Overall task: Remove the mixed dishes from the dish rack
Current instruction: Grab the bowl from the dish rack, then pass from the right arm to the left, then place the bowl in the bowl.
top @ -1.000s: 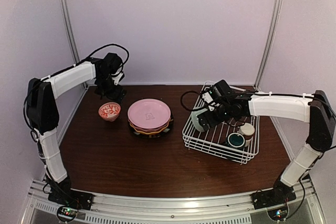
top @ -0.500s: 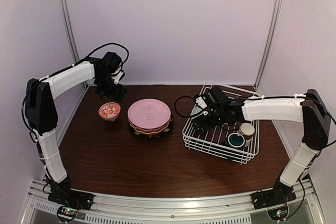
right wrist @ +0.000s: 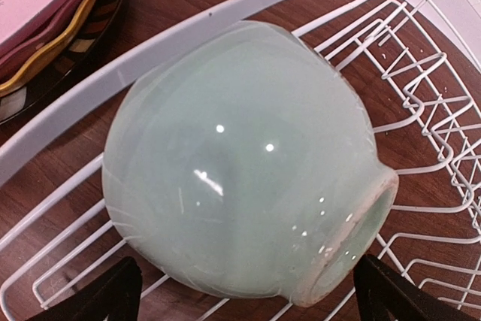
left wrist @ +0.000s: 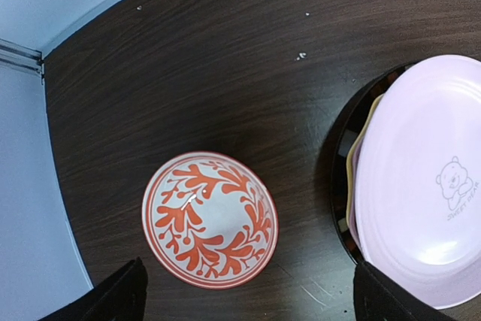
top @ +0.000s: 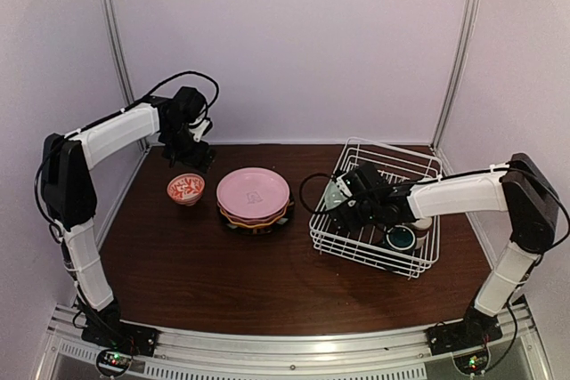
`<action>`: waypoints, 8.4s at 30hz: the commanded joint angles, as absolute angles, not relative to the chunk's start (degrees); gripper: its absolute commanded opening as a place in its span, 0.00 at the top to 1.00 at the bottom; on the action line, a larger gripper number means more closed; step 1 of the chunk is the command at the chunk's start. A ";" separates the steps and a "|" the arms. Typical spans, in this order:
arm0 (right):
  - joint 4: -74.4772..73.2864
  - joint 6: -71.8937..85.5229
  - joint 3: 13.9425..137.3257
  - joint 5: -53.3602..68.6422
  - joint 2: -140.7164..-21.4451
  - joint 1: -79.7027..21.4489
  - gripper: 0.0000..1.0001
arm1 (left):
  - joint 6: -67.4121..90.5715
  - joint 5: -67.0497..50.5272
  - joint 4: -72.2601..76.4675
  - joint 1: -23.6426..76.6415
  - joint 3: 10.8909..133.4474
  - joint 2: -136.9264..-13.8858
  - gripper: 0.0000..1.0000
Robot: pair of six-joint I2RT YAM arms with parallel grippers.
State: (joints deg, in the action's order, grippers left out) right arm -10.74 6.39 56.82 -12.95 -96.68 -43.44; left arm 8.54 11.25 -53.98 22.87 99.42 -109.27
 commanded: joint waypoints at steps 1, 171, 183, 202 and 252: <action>-5.97 6.49 55.99 -14.56 -98.70 -44.10 0.00 | 9.22 10.37 -52.27 23.20 99.25 -107.58 0.03; -4.80 14.66 54.69 35.98 -69.62 -32.71 0.04 | -53.54 -16.96 14.94 53.21 80.87 -106.22 1.00; -5.76 15.40 57.20 29.25 -62.48 -30.24 0.00 | -31.27 -3.74 18.36 51.51 79.15 -99.75 1.00; -10.48 11.65 53.95 16.53 -57.47 -29.36 0.00 | 20.28 5.32 -31.59 28.96 94.39 -93.43 1.00; -7.55 13.07 52.62 18.16 -62.07 -29.36 0.00 | 43.98 -16.27 -35.03 2.49 79.39 -106.88 0.81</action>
